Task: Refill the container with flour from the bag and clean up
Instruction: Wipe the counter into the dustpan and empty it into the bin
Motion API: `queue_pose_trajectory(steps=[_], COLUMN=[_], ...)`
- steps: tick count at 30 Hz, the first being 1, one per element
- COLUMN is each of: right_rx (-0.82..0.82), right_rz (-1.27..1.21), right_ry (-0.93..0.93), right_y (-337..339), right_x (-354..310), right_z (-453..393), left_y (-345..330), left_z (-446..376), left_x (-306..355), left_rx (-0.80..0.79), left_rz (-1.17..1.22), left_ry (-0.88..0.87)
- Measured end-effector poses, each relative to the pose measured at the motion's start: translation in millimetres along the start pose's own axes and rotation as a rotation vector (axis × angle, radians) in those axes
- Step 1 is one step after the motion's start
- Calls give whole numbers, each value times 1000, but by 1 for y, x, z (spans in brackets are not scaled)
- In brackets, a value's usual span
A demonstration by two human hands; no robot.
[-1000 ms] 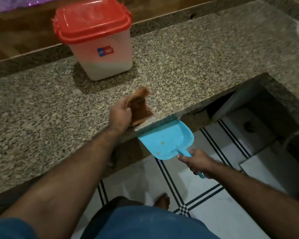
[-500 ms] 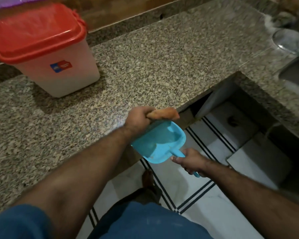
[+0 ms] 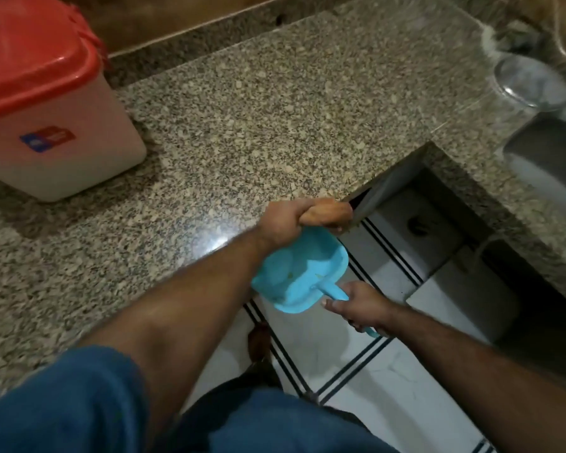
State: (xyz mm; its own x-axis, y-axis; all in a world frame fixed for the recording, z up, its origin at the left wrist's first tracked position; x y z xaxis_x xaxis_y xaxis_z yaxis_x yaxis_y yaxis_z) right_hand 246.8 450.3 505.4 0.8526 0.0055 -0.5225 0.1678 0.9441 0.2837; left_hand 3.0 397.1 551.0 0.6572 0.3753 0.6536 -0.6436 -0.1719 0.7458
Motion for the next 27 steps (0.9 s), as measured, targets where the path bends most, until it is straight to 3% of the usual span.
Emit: queue_pose_trajectory(steps=[3,6,7,11,13,15,17,20,25,27], right_rx=[-79,-170,-190,-249,-273,-293,-298,-269,-219,-211], right_rz=[57,138,167,225,216,208,227,238,269,282], right_ry=[45,108,124,164,177,185,196,208,222,221], right_y=[0,-7,-10,-34,-47,-58,-66,-70,-68,-69], right_x=[1,0,0,-1,-1,0,-1,-2,1,5], right_z=[-1,2,3,9,11,13,16,20,21,25], left_y=[34,77,88,94,63,37,21,17,45,29], left_z=[56,126,149,235,256,255,235,211,239,253], left_x=[-38,-74,-86,-103,-88,-60,-36,-14,-11,-28], left_rx=[-105,-194,-119,423,540,586,495,393,715,666], left_rz=[-122,-191,-182,-160,-117,41,157,118,43,91], left_ry=[49,262,350,763,889,859,706,529,680,726])
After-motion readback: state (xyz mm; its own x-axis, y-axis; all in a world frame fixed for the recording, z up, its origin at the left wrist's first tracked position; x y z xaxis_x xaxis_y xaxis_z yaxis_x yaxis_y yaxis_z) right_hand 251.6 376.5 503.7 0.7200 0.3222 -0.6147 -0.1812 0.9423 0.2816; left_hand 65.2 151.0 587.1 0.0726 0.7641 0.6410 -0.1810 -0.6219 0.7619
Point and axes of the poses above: each hand's wrist, its own z-axis away from the middle knuckle, its own y-axis out of the back of the hand, x = y × z, the point moved 4 cm from there along -z, towards the middle knuckle, and after that the axes turned 1 degree about -y, right-handed, at the moved point
